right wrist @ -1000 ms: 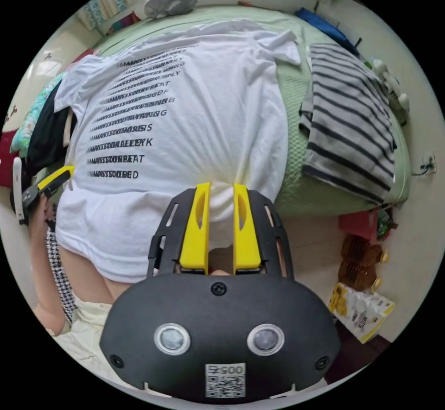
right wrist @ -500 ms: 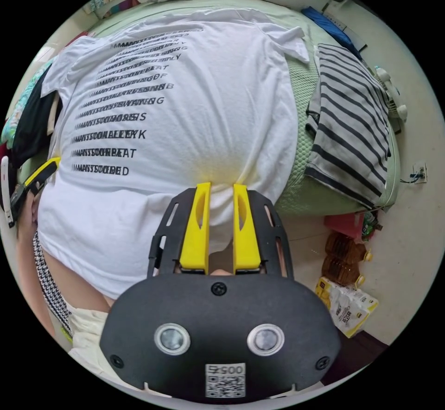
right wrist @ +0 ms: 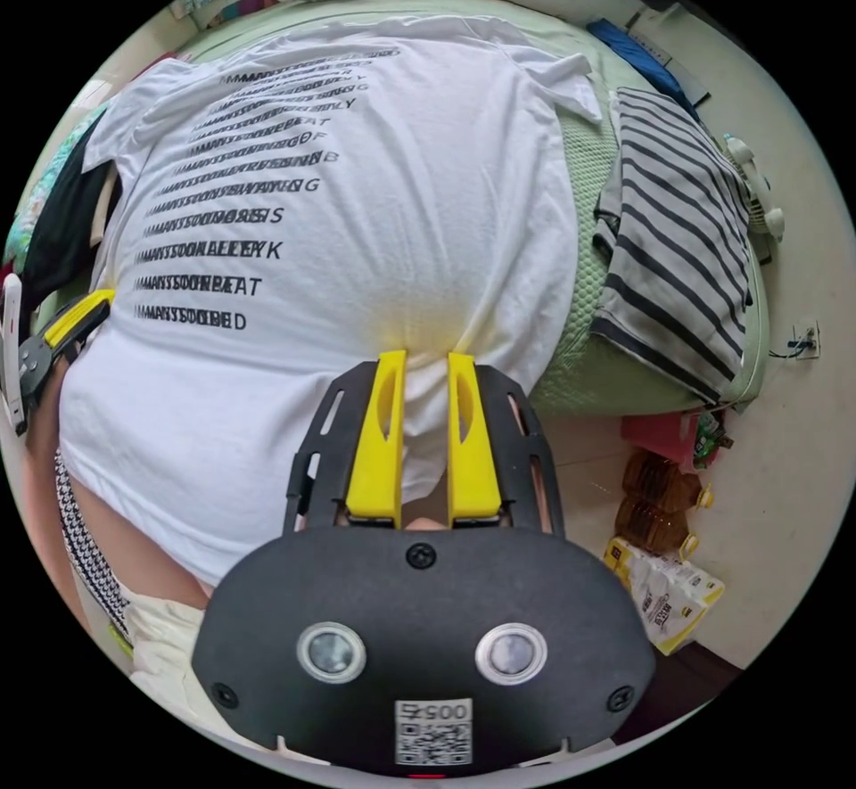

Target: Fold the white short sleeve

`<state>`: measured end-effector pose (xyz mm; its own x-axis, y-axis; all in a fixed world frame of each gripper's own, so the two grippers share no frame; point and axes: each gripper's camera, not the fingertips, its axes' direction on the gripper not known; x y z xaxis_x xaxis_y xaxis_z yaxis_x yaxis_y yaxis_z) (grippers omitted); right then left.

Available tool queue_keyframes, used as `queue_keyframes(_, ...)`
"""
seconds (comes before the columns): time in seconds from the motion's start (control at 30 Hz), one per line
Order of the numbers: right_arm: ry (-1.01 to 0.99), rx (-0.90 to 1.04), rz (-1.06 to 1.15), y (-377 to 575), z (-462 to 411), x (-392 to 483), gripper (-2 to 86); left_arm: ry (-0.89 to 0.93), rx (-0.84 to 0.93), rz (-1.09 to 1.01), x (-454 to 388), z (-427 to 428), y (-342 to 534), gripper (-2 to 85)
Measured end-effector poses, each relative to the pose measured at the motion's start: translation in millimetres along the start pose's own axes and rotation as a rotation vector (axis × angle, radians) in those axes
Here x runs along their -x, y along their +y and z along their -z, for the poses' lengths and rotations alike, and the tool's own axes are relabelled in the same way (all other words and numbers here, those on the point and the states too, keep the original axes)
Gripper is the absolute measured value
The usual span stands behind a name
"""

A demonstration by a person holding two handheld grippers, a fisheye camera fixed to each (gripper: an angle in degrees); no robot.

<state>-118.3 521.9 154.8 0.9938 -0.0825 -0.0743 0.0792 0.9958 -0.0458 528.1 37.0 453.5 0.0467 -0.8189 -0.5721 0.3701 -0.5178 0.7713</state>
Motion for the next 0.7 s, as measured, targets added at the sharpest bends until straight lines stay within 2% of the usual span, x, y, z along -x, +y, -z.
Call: queue_keyframes(0.7,0.024,-0.012,0.02,12.1,-11.8,-1.1,6.7,0.036,-0.01,0.016,-18.2,-0.4,5.6,-0.6)
